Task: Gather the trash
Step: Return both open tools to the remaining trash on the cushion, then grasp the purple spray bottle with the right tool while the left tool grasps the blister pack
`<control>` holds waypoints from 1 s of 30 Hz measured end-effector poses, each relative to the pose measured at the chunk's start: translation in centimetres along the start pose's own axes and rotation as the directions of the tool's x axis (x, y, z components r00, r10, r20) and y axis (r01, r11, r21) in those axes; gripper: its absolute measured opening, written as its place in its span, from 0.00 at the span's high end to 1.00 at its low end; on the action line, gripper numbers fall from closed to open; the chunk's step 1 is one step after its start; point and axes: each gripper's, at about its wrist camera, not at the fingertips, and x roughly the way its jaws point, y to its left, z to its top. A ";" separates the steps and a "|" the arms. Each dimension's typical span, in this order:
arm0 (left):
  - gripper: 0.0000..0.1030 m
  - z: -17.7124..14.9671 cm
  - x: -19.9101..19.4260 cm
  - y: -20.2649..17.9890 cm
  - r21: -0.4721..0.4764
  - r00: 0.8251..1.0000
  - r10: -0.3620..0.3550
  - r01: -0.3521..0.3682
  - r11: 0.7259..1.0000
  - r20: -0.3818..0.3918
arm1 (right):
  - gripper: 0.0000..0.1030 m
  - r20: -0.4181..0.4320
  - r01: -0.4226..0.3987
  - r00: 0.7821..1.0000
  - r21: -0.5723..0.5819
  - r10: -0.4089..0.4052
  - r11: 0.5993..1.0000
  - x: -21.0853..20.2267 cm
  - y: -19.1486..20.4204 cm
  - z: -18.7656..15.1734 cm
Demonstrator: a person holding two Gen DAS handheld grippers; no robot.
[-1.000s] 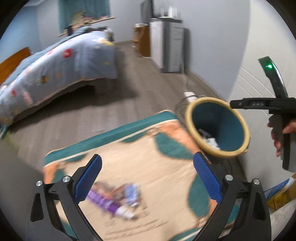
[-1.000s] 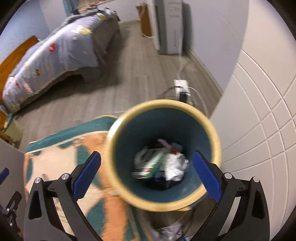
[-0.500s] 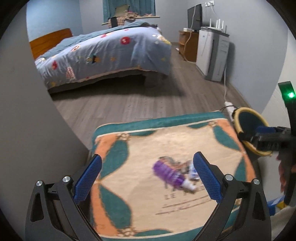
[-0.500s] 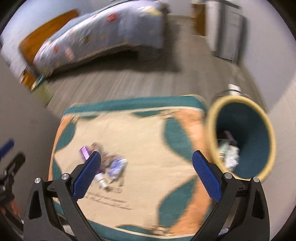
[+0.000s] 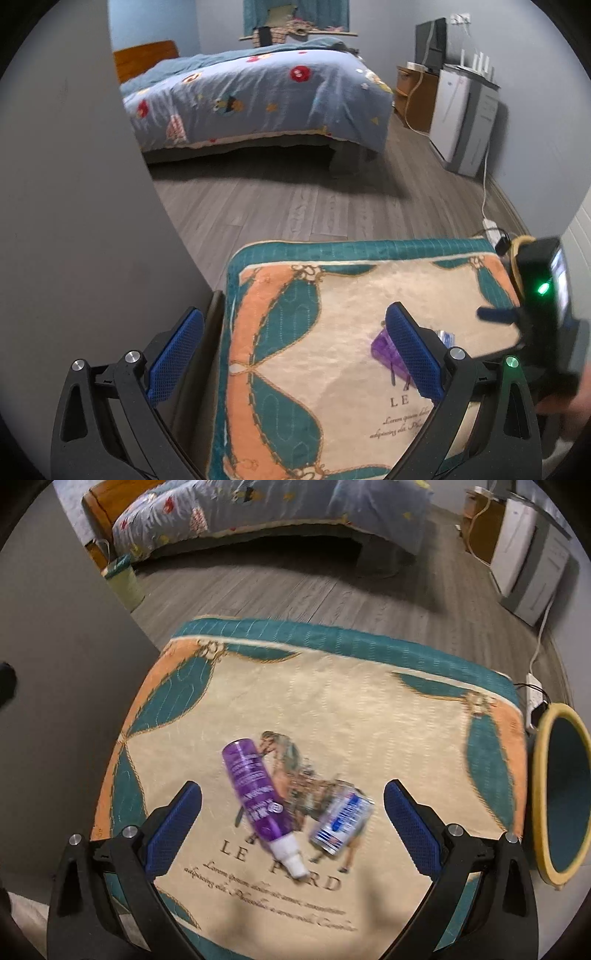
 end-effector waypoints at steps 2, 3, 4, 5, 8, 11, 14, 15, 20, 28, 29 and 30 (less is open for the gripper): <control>0.05 0.1 0.1 0.7 -0.012 1.000 0.014 -0.014 1.000 0.004 | 0.06 -0.018 0.009 1.000 -0.033 -0.010 0.999 1.2 1.0 0.0; 0.05 0.2 0.2 0.9 -0.016 1.000 0.020 -0.020 1.000 0.003 | 0.06 -0.026 0.009 1.000 -0.048 -0.010 0.999 1.8 1.4 0.0; 0.05 0.2 0.3 1.2 -0.025 1.000 0.026 -0.026 0.999 -0.001 | 0.06 -0.035 0.006 0.999 -0.062 -0.008 0.998 2.4 1.8 0.0; 0.05 0.2 0.4 1.4 -0.034 1.000 0.026 -0.026 0.999 -0.005 | 0.06 -0.042 0.009 0.999 -0.071 -0.012 0.997 2.8 2.1 0.0; 0.05 0.2 0.6 2.2 -0.055 1.000 0.025 -0.026 0.998 -0.014 | 0.06 -0.066 0.107 0.991 -0.093 -0.114 0.990 4.1 2.5 0.0; 0.05 0.2 0.7 2.5 -0.059 0.999 0.034 -0.035 0.998 -0.018 | 0.06 -0.092 0.103 0.990 -0.078 -0.110 0.992 5.0 2.3 -0.1; 0.05 0.2 0.8 2.8 -0.072 0.999 0.026 -0.028 0.997 -0.023 | 0.06 -0.113 0.066 0.991 -0.071 -0.074 0.995 5.8 2.0 -0.2; 0.05 0.2 0.8 2.8 -0.076 0.999 0.023 -0.025 0.997 -0.024 | 0.06 -0.113 0.054 0.992 -0.084 -0.064 0.995 6.1 2.2 -0.2; 0.05 0.1 1.0 2.6 -0.064 0.999 0.024 -0.026 0.998 -0.032 | 0.26 -0.113 0.019 0.993 -0.155 -0.037 0.988 6.9 3.9 -0.2; 0.05 -0.1 1.4 2.2 -0.039 0.999 0.025 -0.026 0.999 -0.047 | 0.64 -0.161 0.012 0.986 -0.204 -0.046 0.979 8.2 4.8 -0.7; 0.05 -0.1 1.4 2.2 -0.039 0.999 0.023 -0.025 0.999 -0.048 | 0.66 -0.169 0.006 0.985 -0.196 -0.040 0.981 8.2 4.6 -0.7; 0.05 -0.1 1.4 2.2 -0.037 0.999 0.024 -0.026 0.999 -0.048 | 0.66 -0.176 -0.004 0.984 -0.185 -0.029 0.983 8.2 4.5 -0.7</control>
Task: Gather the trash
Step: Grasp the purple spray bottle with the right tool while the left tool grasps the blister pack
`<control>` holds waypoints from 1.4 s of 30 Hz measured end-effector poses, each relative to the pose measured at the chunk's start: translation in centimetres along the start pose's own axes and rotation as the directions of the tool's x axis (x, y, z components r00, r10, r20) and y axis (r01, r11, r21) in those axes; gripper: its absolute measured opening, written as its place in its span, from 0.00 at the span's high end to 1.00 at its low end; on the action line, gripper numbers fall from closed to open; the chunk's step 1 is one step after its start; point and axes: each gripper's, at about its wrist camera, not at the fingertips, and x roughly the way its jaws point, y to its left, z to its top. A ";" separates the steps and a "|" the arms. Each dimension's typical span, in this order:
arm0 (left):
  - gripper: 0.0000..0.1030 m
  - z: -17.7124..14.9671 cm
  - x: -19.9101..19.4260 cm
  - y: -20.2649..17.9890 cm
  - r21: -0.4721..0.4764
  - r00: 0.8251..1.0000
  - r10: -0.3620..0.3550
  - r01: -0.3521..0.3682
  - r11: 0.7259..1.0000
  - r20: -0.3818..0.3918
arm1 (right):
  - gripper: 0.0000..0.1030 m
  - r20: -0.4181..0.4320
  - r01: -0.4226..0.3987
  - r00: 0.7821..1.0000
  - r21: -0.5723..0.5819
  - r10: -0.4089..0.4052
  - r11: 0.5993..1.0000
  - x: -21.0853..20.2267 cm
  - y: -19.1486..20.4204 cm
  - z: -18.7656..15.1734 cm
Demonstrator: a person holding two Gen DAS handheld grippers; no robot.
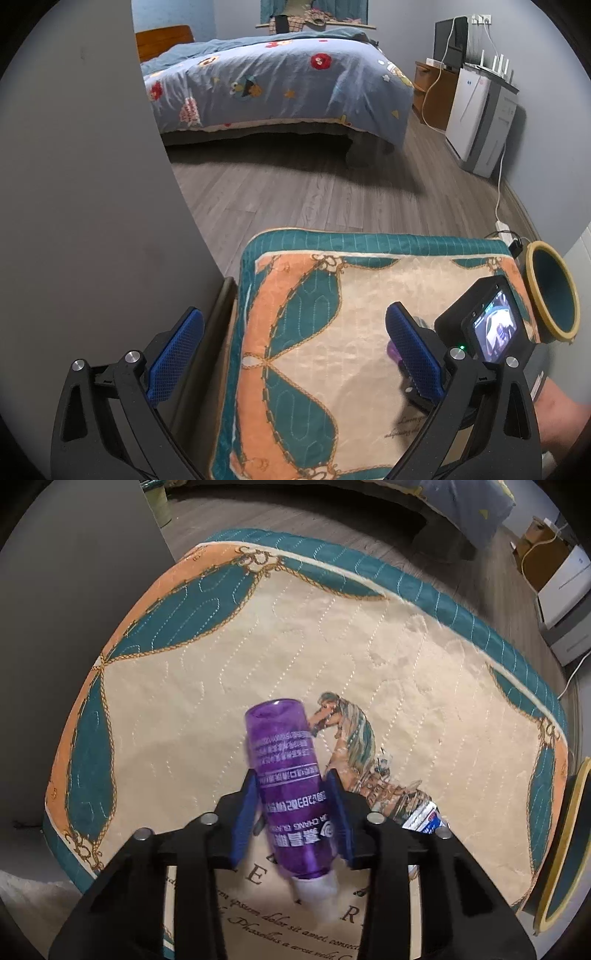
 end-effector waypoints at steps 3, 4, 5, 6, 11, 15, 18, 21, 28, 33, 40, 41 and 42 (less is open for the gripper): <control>0.05 0.0 0.1 0.0 0.000 1.000 -0.001 0.001 1.000 -0.003 | 0.67 -0.002 -0.016 1.000 0.020 0.016 1.000 -0.6 -0.7 -0.3; 0.05 0.0 0.1 0.1 -0.004 1.000 -0.004 0.004 1.000 -0.004 | 0.67 0.006 -0.029 1.000 0.035 0.029 0.999 -1.1 -1.0 -0.3; 0.05 0.0 0.1 0.1 -0.006 1.000 -0.007 0.007 1.000 -0.005 | 0.67 0.012 -0.042 0.999 0.046 0.042 0.998 -1.5 -1.3 -0.3; 0.05 -0.1 0.1 0.1 -0.009 1.000 -0.011 0.011 1.000 -0.006 | 0.67 0.019 -0.050 0.999 0.054 0.049 0.997 -2.0 -1.6 -0.4; 0.05 -0.1 0.2 -0.5 0.004 1.000 -0.019 0.019 1.000 -0.011 | 0.68 0.059 -0.068 0.996 0.113 0.062 0.991 -5.0 -4.3 -1.0; 0.05 -0.4 0.6 -1.8 0.041 1.000 -0.010 0.012 0.999 -0.028 | 0.69 0.098 -0.090 0.992 0.172 0.074 0.981 -7.5 -6.6 -1.9; 0.05 -0.9 1.1 -2.9 0.057 0.999 -0.025 0.027 0.998 -0.044 | 0.69 0.115 -0.098 0.991 0.217 0.074 0.971 -9.2 -8.4 -2.7; 0.05 -1.8 2.4 -4.9 0.091 0.996 -0.032 0.039 0.995 -0.085 | 0.69 0.119 -0.081 0.992 0.255 0.052 0.964 -9.6 -10.5 -3.6; 0.05 -4.4 4.8 -11.0 0.234 0.988 -0.048 0.082 0.969 -0.146 | 0.69 0.152 -0.119 0.986 0.373 0.066 0.920 -11.2 -15.9 -5.4; 0.05 -6.2 6.2 -15.6 0.265 0.971 -0.133 0.183 0.947 -0.196 | 0.69 0.086 -0.081 0.995 0.354 0.054 0.932 -12.1 -18.2 -6.3; 0.05 -7.5 8.1 -20.2 0.322 0.954 -0.180 0.254 0.912 -0.241 | 0.69 -0.003 -0.085 0.996 0.352 0.092 0.932 -9.2 -19.8 -8.0; 0.06 -7.6 8.4 -20.6 0.311 0.950 -0.185 0.260 0.914 -0.250 | 0.69 0.017 -0.099 0.995 0.373 0.100 0.923 -9.1 -20.2 -7.8; 0.06 -7.6 9.0 -21.0 0.286 0.948 -0.194 0.265 0.921 -0.253 | 0.69 0.030 -0.105 0.994 0.387 0.101 0.916 -9.0 -20.5 -7.6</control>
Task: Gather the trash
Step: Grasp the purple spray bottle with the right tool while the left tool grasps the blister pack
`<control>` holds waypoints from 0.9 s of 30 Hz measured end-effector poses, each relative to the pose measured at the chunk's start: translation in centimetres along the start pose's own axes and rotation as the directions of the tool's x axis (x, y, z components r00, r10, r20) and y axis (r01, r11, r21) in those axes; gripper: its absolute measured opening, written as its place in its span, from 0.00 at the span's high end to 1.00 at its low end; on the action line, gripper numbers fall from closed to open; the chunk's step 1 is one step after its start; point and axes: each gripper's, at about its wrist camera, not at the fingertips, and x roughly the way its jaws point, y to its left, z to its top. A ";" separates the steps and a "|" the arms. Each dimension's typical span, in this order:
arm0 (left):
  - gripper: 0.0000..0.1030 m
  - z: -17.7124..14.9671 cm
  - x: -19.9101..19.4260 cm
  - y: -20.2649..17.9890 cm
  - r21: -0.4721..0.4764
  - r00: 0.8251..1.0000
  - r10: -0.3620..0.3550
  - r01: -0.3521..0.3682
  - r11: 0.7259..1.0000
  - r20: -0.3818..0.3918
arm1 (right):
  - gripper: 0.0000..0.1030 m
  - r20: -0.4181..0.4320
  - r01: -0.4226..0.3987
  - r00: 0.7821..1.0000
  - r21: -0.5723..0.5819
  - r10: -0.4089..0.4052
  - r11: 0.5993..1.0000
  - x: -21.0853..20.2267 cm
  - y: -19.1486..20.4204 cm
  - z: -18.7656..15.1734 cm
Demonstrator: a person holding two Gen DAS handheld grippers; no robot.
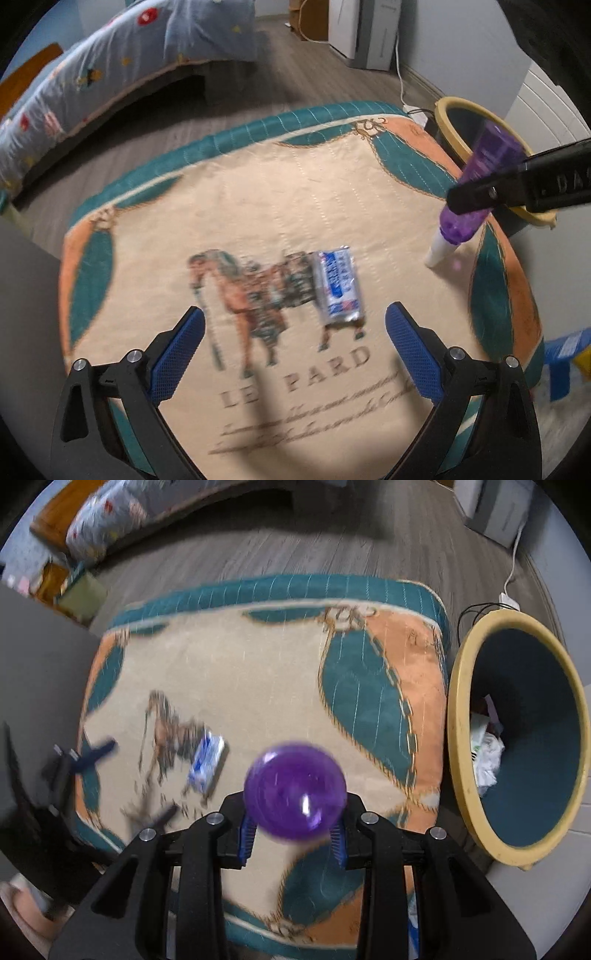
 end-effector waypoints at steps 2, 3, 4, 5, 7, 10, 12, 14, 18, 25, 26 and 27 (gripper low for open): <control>0.08 0.2 0.8 0.0 -0.041 1.000 -0.020 0.020 0.999 0.005 | 0.69 0.032 -0.002 1.000 0.019 0.001 1.000 0.5 -0.1 0.6; 0.08 0.2 1.5 0.1 -0.077 0.999 -0.035 0.035 0.996 0.004 | 0.69 0.041 0.005 0.999 0.018 -0.005 1.000 0.7 0.0 0.9; 0.13 0.3 1.8 0.3 -0.095 0.999 -0.046 0.046 0.994 0.002 | 0.69 0.053 0.023 0.998 0.018 -0.024 1.000 1.0 0.1 1.2; 0.20 0.2 2.5 0.3 -0.114 0.998 -0.063 0.062 0.992 -0.010 | 0.69 0.056 0.032 0.998 0.013 -0.033 0.999 1.3 0.2 1.3; 0.27 0.0 3.5 0.1 -0.109 0.997 -0.065 0.060 0.992 -0.038 | 0.69 0.054 0.046 0.997 -0.002 -0.046 0.999 2.2 0.5 1.4; 0.31 -0.3 4.1 -0.8 -0.039 0.999 -0.026 0.025 0.999 -0.032 | 0.69 0.037 0.061 0.998 -0.030 -0.060 0.998 3.6 0.6 1.5; 0.32 -0.3 4.3 -1.2 -0.025 1.000 -0.016 0.015 1.000 -0.023 | 0.65 0.014 0.064 0.998 -0.031 -0.064 0.997 4.3 0.5 1.4; 0.33 -0.3 4.3 -1.2 -0.038 1.000 -0.016 0.016 0.999 -0.009 | 0.45 0.009 0.071 0.997 -0.032 -0.071 0.997 4.5 0.5 1.3; 0.44 -0.4 4.3 -1.0 -0.034 1.000 0.007 -0.007 0.999 0.011 | 0.41 0.018 0.075 0.997 -0.039 -0.074 0.996 4.1 0.5 1.0; 0.66 0.1 4.4 -0.3 -0.029 1.000 0.008 -0.007 1.000 0.015 | 0.41 0.058 0.084 0.995 -0.038 -0.082 0.996 4.2 1.3 0.6; 0.68 0.1 4.4 -0.1 -0.031 1.000 0.008 -0.008 0.999 0.015 | 0.44 0.070 0.091 0.994 -0.048 -0.087 0.995 4.3 1.5 0.6; 0.68 0.2 4.3 0.2 -0.036 1.000 0.010 -0.010 0.999 0.014 | 0.51 0.078 0.097 0.993 -0.056 -0.093 0.994 4.4 1.7 0.6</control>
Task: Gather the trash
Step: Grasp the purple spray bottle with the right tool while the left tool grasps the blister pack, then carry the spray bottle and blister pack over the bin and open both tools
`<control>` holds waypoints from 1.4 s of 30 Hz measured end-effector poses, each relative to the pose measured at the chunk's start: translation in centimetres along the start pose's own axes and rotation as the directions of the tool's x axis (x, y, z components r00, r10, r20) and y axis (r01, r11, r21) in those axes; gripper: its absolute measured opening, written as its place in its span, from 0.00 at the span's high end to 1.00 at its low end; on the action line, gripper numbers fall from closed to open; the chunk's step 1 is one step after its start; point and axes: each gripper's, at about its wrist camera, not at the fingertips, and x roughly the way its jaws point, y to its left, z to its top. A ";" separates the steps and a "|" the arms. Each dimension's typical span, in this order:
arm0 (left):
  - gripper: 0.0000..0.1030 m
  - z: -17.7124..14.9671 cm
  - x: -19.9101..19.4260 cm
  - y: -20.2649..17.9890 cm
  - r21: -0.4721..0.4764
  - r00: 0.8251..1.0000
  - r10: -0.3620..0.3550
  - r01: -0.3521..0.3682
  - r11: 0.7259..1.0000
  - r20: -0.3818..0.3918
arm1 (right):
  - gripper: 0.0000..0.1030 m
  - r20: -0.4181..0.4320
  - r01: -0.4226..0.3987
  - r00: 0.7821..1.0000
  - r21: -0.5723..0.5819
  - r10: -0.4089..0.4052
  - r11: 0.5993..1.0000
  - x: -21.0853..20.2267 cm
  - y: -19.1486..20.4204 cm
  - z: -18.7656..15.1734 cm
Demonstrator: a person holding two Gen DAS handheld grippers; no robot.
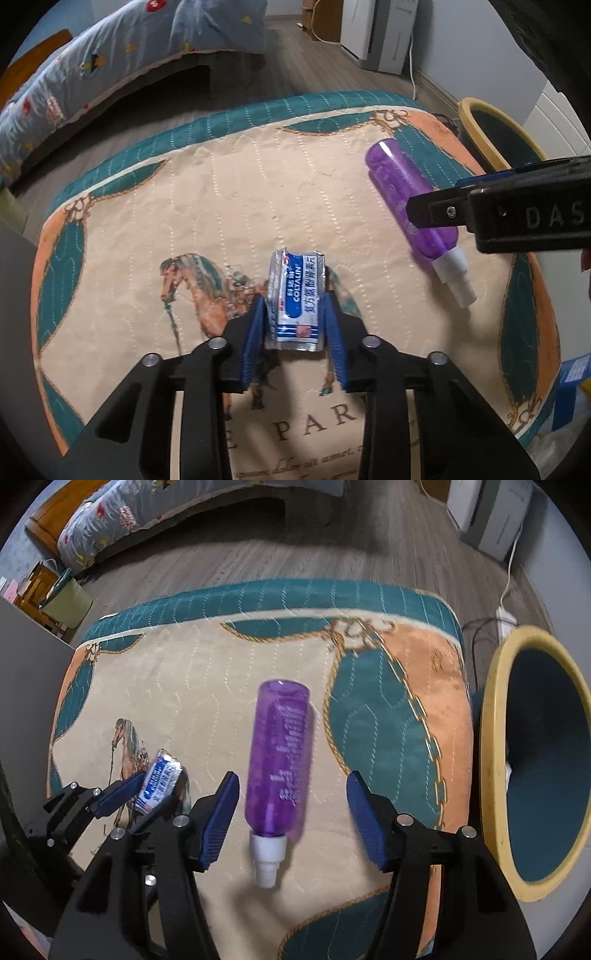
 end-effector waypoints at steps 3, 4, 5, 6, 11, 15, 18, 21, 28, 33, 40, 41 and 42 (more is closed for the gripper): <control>0.69 0.0 -0.1 0.5 -0.005 1.000 -0.004 0.004 1.000 0.003 | 0.65 -0.010 -0.009 1.000 0.002 0.009 1.000 0.7 0.3 -0.1; 0.69 -0.1 -0.2 0.6 -0.002 1.000 -0.006 0.006 1.000 0.004 | 0.68 -0.021 -0.021 1.000 0.004 0.021 1.000 0.9 0.3 0.0; 0.69 0.0 -0.1 0.6 0.003 1.000 -0.007 0.007 1.000 0.004 | 0.68 -0.021 -0.021 1.000 0.004 0.021 1.000 0.9 0.4 0.0; 0.69 0.0 -0.2 0.6 0.006 1.000 -0.010 0.010 1.000 0.004 | 0.68 -0.023 -0.025 0.999 0.007 0.025 1.000 0.7 0.4 0.1; 0.69 0.3 -1.5 0.4 0.020 0.999 -0.029 0.029 0.999 0.036 | 0.69 0.003 -0.057 0.998 0.015 0.057 0.998 -1.5 -0.1 0.3; 0.69 1.3 -3.3 0.3 0.015 0.995 -0.046 0.045 0.999 0.091 | 0.68 0.046 -0.090 0.995 0.067 0.087 0.994 -4.1 -1.6 0.7; 0.69 2.0 -4.5 -0.5 0.057 0.992 -0.035 0.028 0.998 0.124 | 0.69 0.079 -0.061 0.995 0.071 0.055 0.996 -6.3 -2.7 0.9; 0.69 2.6 -5.7 -1.7 0.093 0.987 -0.039 0.025 0.995 0.157 | 0.69 0.096 -0.060 0.994 0.094 0.051 0.994 -8.3 -4.2 0.7; 0.69 3.8 -7.1 -5.0 0.118 0.978 -0.086 0.064 0.991 0.190 | 0.69 0.139 -0.049 0.990 0.153 0.028 0.987 -11.6 -8.4 -0.6; 0.69 4.6 -7.5 -7.7 0.143 0.972 -0.120 0.092 0.985 0.202 | 0.69 0.149 -0.053 0.989 0.192 0.025 0.980 -12.4 -11.2 -1.9; 0.69 5.3 -7.2 -11.3 0.183 0.967 -0.160 0.124 0.975 0.199 | 0.69 0.204 -0.077 0.979 0.255 0.025 0.964 -14.4 -15.3 -2.7; 0.69 5.5 -7.1 -12.0 0.193 0.966 -0.169 0.131 0.972 0.196 | 0.69 0.211 -0.080 0.977 0.269 0.022 0.960 -14.6 -16.1 -2.8; 0.69 5.5 -7.0 -12.4 0.198 0.966 -0.174 0.135 0.971 0.194 | 0.69 0.219 -0.078 0.976 0.283 0.015 0.956 -14.8 -16.8 -2.9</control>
